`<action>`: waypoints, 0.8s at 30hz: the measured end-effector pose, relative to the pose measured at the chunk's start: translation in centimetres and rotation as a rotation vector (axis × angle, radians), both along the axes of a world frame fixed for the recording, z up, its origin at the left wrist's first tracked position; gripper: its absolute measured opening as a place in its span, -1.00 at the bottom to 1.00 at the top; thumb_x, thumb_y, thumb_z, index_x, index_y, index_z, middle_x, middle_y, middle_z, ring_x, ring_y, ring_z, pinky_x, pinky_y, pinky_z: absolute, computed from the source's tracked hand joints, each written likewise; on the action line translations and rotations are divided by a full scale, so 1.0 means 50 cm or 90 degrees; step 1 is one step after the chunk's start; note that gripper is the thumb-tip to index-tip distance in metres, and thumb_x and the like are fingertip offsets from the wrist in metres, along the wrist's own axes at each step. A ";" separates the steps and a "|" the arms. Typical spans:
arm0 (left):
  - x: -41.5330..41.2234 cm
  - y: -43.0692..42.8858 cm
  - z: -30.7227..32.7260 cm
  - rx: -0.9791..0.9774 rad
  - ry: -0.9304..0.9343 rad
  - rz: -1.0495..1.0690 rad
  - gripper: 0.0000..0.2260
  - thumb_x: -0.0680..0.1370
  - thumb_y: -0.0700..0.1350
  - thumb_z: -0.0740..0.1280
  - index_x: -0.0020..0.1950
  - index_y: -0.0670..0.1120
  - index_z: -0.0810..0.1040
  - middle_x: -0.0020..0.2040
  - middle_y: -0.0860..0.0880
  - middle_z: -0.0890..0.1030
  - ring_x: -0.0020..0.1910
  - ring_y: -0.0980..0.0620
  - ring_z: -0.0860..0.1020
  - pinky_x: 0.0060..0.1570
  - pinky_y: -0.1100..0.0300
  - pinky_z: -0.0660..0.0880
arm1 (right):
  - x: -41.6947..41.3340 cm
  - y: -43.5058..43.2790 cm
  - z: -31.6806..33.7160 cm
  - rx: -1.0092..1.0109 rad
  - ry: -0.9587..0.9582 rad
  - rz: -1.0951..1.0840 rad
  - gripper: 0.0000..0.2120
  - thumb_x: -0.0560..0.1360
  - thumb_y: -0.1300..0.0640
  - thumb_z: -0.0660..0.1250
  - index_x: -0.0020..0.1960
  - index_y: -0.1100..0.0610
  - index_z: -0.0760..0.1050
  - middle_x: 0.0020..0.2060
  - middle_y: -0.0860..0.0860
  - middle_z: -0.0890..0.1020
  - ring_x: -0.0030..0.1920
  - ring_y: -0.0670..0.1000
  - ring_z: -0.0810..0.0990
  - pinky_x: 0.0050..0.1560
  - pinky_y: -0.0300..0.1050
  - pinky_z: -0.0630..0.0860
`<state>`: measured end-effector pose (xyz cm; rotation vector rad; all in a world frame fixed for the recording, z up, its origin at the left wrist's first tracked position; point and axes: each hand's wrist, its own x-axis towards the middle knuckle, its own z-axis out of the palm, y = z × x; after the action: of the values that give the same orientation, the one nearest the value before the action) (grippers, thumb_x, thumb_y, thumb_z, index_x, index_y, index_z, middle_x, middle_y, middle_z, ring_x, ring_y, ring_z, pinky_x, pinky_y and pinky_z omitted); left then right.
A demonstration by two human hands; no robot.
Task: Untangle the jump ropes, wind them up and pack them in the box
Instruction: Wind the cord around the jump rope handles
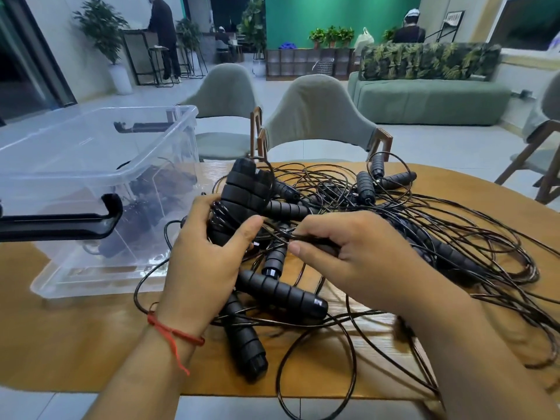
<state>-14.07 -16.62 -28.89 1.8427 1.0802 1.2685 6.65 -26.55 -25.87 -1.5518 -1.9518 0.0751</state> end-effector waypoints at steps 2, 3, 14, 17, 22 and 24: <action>0.004 -0.008 0.002 0.023 0.033 -0.005 -0.67 0.55 0.13 0.49 0.26 0.15 0.51 -0.01 0.29 0.64 -0.02 0.30 0.62 -0.12 0.49 0.45 | -0.007 0.000 0.002 0.038 0.003 0.011 -0.88 0.69 -0.08 0.35 -0.01 -0.11 0.59 -0.30 -0.23 0.53 -0.22 -0.12 0.55 -0.26 -0.11 0.47; 0.007 -0.011 0.003 0.017 0.047 -0.021 -0.64 0.54 0.16 0.49 0.29 0.21 0.49 0.01 0.32 0.62 -0.01 0.32 0.61 -0.12 0.49 0.44 | -0.009 0.001 0.004 0.056 0.006 0.008 -0.88 0.69 -0.06 0.35 -0.01 -0.10 0.59 -0.29 -0.22 0.53 -0.22 -0.11 0.55 -0.26 -0.12 0.46; 0.021 -0.049 0.006 0.104 0.258 -0.076 -0.61 0.37 0.33 0.38 0.17 0.34 0.52 -0.19 0.22 0.64 -0.14 0.17 0.63 -0.14 0.03 0.62 | -0.025 -0.005 0.018 0.079 -0.113 0.051 -0.77 0.68 -0.10 0.29 -0.11 -0.05 0.54 -0.27 -0.20 0.48 -0.24 -0.12 0.48 -0.28 -0.08 0.44; 0.008 -0.047 0.016 0.132 0.340 -0.183 -0.67 0.43 0.36 0.45 0.11 0.30 0.55 -0.15 0.22 0.65 -0.13 0.20 0.63 -0.16 0.03 0.60 | 0.003 -0.012 0.029 0.064 -0.051 0.072 -0.82 0.62 -0.14 0.43 -0.09 -0.08 0.64 -0.26 -0.20 0.55 -0.22 -0.09 0.56 -0.27 -0.09 0.48; 0.008 -0.054 0.020 0.143 0.317 -0.387 -0.74 0.47 0.20 0.58 0.07 0.20 0.63 -0.11 0.19 0.67 -0.09 0.14 0.67 -0.15 0.06 0.59 | 0.034 -0.026 0.040 -0.052 0.163 0.100 -0.80 0.42 -0.18 0.62 -0.09 -0.11 0.70 -0.21 -0.01 0.71 -0.21 0.06 0.66 -0.21 0.10 0.61; 0.008 -0.054 0.020 0.182 0.312 -0.401 -0.64 0.45 0.19 0.60 0.21 0.21 0.65 -0.07 0.28 0.65 -0.04 0.22 0.66 -0.06 0.18 0.59 | 0.047 -0.023 0.037 -0.098 0.247 0.107 -0.77 0.38 -0.12 0.64 -0.07 -0.05 0.71 -0.21 0.03 0.71 -0.20 0.07 0.66 -0.19 0.04 0.58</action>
<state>-13.67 -19.30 -27.89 2.5239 0.4647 0.6327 9.00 -27.71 -24.03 -1.3431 -1.7897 0.5663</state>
